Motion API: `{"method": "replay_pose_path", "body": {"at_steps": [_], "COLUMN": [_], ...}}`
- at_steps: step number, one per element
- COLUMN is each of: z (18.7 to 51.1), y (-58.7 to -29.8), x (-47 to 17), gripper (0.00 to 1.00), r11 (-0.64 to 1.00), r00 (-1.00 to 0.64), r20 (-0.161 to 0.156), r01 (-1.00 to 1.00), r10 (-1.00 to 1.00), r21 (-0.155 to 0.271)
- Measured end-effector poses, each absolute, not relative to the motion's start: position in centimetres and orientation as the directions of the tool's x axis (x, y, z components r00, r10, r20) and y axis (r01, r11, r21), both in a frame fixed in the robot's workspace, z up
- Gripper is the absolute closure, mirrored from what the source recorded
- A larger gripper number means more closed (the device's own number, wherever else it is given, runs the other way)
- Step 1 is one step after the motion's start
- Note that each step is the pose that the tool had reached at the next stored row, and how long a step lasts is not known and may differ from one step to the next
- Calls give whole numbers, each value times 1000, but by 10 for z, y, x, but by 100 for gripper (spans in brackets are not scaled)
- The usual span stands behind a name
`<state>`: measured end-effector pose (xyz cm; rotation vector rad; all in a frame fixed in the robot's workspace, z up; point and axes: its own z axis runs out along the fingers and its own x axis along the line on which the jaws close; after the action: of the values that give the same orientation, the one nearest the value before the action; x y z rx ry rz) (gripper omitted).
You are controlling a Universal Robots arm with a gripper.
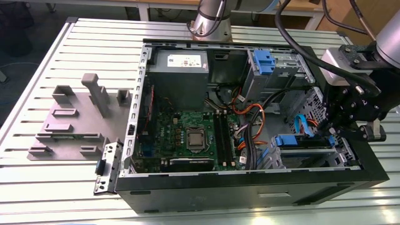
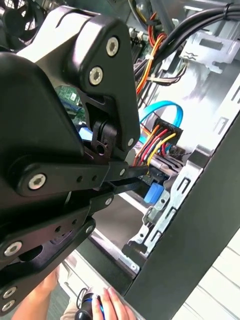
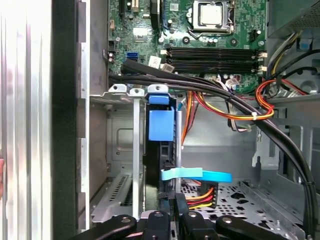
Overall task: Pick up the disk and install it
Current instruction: 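Insert the second disk wire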
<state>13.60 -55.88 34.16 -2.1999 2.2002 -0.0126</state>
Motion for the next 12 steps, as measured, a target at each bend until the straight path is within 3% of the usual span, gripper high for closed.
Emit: {"method": "replay_pose_path", "body": {"at_steps": [12], "z": [339], "y": [-562], "x": [135], "gripper": [84], "r11": [0], "r00": [0], "r20": [-4], "r01": [-1000], "r10": [-1000], "r21": [-27]}}
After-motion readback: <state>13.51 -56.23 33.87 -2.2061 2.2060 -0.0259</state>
